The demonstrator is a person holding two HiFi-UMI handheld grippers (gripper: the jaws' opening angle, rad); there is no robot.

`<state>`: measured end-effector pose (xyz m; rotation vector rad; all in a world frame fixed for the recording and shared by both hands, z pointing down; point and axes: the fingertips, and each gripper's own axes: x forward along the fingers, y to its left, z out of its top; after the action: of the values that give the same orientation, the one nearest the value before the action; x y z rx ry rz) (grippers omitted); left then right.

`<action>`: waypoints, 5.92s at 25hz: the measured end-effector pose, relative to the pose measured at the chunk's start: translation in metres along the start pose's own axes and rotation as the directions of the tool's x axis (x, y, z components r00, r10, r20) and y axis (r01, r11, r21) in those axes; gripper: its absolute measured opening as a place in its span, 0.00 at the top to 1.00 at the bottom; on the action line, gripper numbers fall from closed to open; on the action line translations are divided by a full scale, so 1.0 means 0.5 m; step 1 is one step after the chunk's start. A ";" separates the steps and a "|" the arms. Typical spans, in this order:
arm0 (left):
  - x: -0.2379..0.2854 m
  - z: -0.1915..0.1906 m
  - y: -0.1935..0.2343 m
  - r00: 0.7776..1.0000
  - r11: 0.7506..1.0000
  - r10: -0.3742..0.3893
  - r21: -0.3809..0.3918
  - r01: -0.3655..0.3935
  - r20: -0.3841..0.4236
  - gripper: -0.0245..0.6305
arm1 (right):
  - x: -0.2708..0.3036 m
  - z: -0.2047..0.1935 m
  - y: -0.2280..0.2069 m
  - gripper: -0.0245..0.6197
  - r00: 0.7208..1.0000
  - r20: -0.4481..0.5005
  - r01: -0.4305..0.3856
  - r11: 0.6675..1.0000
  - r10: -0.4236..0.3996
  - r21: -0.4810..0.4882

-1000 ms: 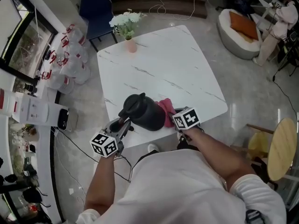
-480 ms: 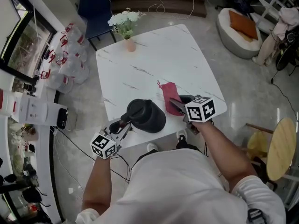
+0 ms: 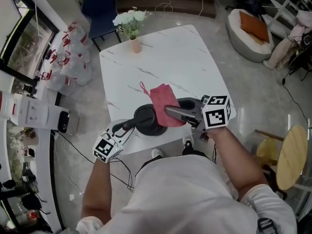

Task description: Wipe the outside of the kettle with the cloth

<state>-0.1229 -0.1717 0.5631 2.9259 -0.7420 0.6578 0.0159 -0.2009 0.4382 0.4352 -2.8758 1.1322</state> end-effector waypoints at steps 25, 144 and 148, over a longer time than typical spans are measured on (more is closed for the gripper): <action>0.023 0.059 -0.101 0.993 0.905 -0.053 0.415 0.093 -0.107 0.80 | 0.031 -0.143 -0.115 0.86 0.888 -0.459 -0.049 0.999 0.032 -0.024; 0.053 0.022 -0.033 0.978 0.935 -0.148 0.302 0.187 -0.148 0.79 | 0.054 -0.021 -0.264 0.87 0.857 -0.203 0.415 0.868 -0.473 -0.272; 0.050 0.011 -0.021 0.979 0.956 -0.153 0.231 0.180 -0.132 0.79 | -0.053 -0.016 -0.222 0.86 0.818 -0.041 0.549 0.801 -0.573 -0.241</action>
<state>-0.0961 -0.1742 0.5691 3.0878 -0.4238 0.9492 0.0699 -0.2664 0.5146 1.0809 -2.4547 0.6973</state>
